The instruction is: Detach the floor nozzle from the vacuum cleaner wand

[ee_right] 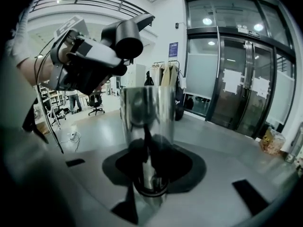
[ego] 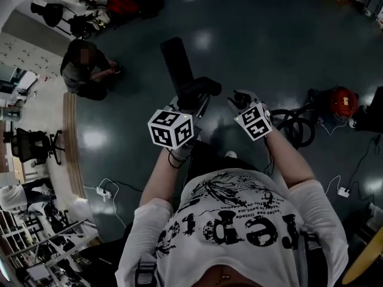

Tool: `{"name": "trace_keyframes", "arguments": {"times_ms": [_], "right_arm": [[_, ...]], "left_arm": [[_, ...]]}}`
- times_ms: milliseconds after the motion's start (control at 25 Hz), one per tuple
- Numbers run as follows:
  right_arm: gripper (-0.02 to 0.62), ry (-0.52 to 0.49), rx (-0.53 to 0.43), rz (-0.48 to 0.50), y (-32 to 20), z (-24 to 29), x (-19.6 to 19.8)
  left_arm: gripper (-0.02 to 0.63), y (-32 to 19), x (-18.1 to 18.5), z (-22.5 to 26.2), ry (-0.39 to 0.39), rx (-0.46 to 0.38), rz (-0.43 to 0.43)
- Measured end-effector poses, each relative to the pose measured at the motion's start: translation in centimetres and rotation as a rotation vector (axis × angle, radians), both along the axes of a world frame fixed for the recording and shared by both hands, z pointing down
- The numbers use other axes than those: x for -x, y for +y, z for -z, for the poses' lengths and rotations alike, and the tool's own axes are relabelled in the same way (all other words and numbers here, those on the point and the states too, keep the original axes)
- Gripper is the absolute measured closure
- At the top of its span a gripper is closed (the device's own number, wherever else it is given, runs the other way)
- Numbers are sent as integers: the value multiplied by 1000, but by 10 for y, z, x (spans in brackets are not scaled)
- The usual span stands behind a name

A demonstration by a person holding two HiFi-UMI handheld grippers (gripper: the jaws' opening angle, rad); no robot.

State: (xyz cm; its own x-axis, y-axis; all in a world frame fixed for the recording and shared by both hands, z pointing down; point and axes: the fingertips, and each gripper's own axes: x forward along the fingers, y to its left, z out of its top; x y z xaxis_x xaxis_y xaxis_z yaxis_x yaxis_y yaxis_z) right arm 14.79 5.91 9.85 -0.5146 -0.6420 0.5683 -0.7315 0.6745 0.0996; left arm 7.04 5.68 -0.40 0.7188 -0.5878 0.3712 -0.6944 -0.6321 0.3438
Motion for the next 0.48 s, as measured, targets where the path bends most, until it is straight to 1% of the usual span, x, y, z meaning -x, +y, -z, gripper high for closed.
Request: {"name": "trace_keyframes", "arguments": {"times_ms": [120,240,480], "right_arm": [[476,15,19,0,-8,-17,-1],[476,30,60,2,-14,-44,-2],[476,83,128,18,-40,-104,6]], "left_arm": [[489,-7,11,-27,36,28,6],[489,-15,19,-62,27,60,6],[488,-42,28,-140,27,197,-6]]}}
